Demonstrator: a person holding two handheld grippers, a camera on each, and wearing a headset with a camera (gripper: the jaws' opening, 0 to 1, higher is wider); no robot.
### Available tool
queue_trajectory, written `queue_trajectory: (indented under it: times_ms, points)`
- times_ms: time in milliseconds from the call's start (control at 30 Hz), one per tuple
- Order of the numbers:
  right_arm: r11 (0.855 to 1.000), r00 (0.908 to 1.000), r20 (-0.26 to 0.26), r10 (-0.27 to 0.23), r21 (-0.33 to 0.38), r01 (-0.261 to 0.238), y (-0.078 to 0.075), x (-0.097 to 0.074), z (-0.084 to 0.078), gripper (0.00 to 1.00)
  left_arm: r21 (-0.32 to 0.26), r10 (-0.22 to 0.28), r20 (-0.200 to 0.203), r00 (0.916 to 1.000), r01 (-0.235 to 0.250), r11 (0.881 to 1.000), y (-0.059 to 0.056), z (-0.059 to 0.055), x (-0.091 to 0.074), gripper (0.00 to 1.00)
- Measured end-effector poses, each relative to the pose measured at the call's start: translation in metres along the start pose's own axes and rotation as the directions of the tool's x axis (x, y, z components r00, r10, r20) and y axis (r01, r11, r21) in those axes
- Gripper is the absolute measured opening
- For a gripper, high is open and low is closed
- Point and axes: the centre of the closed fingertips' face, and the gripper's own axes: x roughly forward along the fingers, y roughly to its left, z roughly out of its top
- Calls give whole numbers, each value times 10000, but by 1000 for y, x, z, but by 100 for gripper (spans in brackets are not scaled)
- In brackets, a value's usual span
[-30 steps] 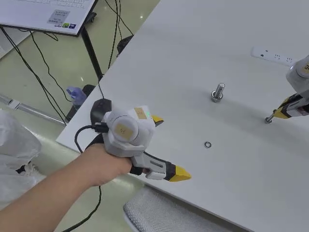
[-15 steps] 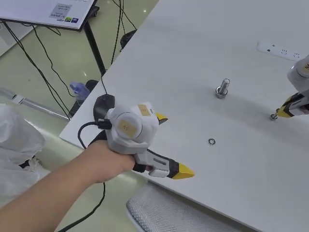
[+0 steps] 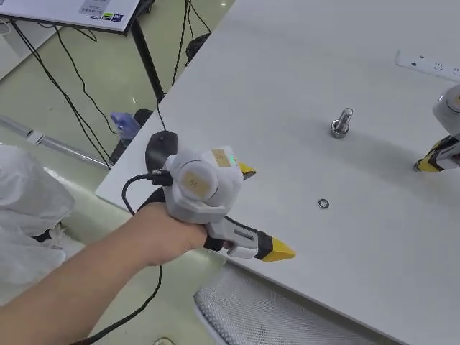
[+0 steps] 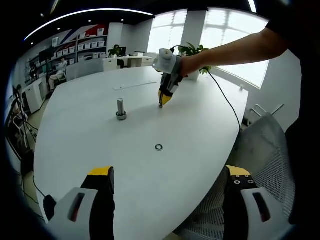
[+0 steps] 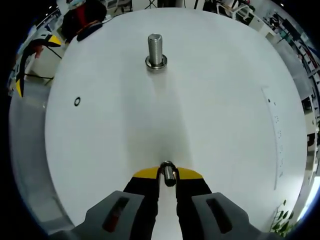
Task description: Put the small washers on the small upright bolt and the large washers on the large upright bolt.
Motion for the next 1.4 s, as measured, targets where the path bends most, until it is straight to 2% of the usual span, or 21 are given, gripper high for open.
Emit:
queue_trajectory:
  times_ms: [133,333,600,800,1000,1200,1300,1400]
  points:
    - [9998,9999,-148,-32,-182,30,0,4,-1,12,-52,12,24,10000,-12,10000,2,0,-1,90]
    - [10000,9999,-100,-10,-77,9,0,3,1,13,-91,48,-4,10000,-48,9999,4,-2,-2,89]
    - [9999,9998,-177,-35,-154,32,1,3,1,13,-105,-2,-35,10000,2,9999,1,-3,0,89]
    - [9997,9998,-180,-46,-220,42,-6,8,0,13,-87,-11,-49,10000,10,10000,0,-4,-1,89]
    - [9997,9998,-121,-146,-209,143,-4,7,2,18,-84,-2,-19,10000,2,10000,-2,-4,-3,89]
    - [9998,9998,-25,-197,-106,196,-1,1,3,21,-90,38,43,10000,-38,10000,-3,-4,-8,89]
    - [9994,9993,188,-331,52,330,-4,-6,6,28,-27,-16,118,9999,16,10000,-6,-2,-10,90]
    - [9992,9990,251,-382,91,380,-4,-11,6,29,86,-44,52,10000,43,10000,-8,-1,-12,90]
